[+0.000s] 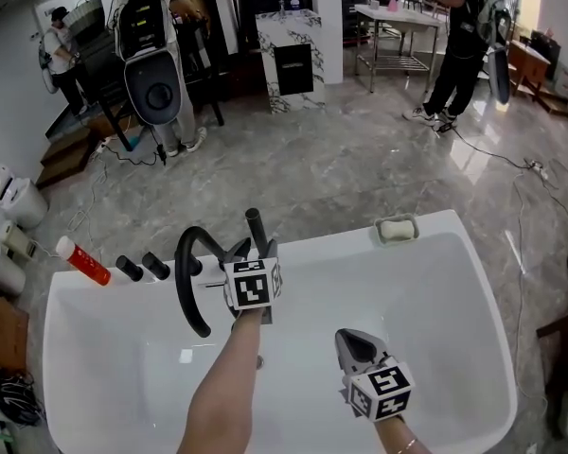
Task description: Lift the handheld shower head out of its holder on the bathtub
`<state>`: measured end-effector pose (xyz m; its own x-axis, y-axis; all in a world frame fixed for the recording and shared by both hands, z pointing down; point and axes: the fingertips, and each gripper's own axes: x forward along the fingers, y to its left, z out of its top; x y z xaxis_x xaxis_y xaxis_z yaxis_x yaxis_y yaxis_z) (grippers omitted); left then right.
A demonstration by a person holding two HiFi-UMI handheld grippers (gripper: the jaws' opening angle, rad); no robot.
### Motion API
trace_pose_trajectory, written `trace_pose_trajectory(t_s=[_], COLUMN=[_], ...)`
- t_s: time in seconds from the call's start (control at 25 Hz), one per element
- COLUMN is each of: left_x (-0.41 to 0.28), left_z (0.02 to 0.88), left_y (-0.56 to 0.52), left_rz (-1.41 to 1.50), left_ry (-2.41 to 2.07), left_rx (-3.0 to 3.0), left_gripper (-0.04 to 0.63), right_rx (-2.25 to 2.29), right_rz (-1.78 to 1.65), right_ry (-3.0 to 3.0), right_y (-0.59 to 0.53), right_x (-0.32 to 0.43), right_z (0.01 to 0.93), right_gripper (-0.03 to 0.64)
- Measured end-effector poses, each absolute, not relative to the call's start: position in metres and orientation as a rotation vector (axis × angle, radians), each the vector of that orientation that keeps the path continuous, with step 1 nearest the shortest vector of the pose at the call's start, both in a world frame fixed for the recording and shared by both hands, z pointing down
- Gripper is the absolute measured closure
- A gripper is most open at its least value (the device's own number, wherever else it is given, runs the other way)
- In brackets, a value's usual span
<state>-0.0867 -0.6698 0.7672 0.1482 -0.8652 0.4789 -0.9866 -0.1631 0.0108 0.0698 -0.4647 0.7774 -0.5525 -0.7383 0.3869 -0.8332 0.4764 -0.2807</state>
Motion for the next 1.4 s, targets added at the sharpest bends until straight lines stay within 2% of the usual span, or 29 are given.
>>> trace_pose_trajectory(t_s=[0.24, 0.4, 0.8, 1.4], left_x=[-0.082, -0.085, -0.079, -0.079], left_z=[0.773, 0.773, 0.742, 0.592], left_y=[-0.682, -0.688, -0.673, -0.621], left_rz=[0.592, 0.628, 0.647, 0.497], left_ry=[-1.802, -1.84, -1.859, -1.912], left_rx=[2.128, 2.109, 2.172, 2.217], left_gripper=[0.379, 0.453, 0.459, 0.459], right_rx=[1.374, 1.373, 1.378, 1.429], right_rz=[0.661, 0.675, 0.671, 0.554], right_ry=[-2.51, -2.509, -2.528, -2.623], right_y=[-0.468, -0.467, -0.466, -0.458], right_x=[0.071, 0.072, 0.063, 0.063], right_z=[0.785, 0.786, 0.756, 0.613], right_gripper=[0.611, 0.611, 0.611, 0.611])
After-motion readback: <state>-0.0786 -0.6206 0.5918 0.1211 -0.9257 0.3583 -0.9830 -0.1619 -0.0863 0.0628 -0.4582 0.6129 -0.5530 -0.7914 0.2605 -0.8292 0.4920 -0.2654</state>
